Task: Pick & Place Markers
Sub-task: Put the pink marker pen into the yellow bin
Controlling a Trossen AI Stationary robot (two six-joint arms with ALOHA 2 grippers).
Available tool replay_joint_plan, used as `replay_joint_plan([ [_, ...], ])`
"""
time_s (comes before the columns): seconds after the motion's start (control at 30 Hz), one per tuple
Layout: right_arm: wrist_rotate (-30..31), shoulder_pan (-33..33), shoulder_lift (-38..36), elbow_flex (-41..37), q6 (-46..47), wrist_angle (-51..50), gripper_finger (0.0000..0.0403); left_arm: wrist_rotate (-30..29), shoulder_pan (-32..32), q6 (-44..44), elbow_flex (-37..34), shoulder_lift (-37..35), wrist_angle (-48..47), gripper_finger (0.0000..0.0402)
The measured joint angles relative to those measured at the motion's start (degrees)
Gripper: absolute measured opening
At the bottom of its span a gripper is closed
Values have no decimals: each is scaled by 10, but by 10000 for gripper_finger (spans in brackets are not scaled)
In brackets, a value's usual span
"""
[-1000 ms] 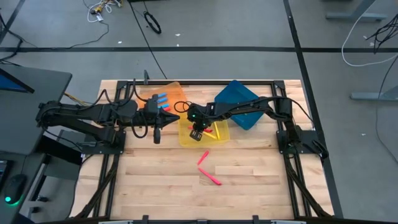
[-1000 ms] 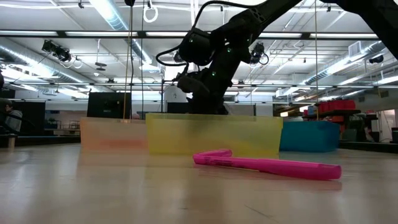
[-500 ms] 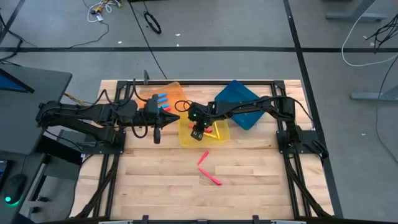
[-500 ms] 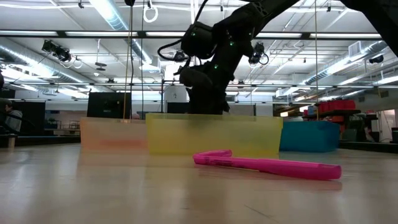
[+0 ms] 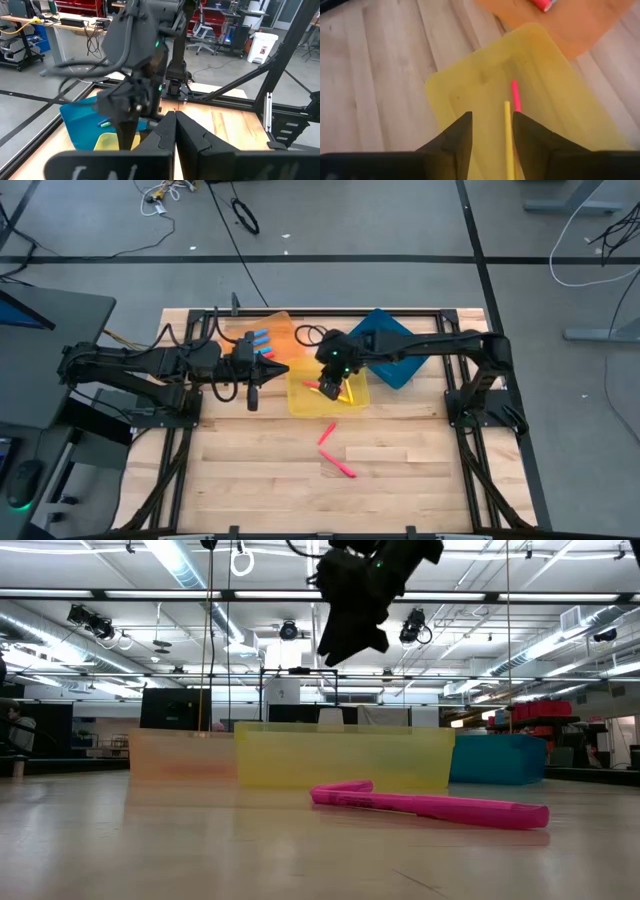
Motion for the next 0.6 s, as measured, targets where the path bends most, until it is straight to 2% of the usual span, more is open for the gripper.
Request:
replay_joint_plan([
  [0.23, 2, 15, -18, 0, 68, -10, 137, 0, 0, 0, 0, 0, 1, 11],
  [0.6, -15, 157, -23, 0, 151, -26, 137, 0, 0, 0, 0, 0, 1, 12],
])
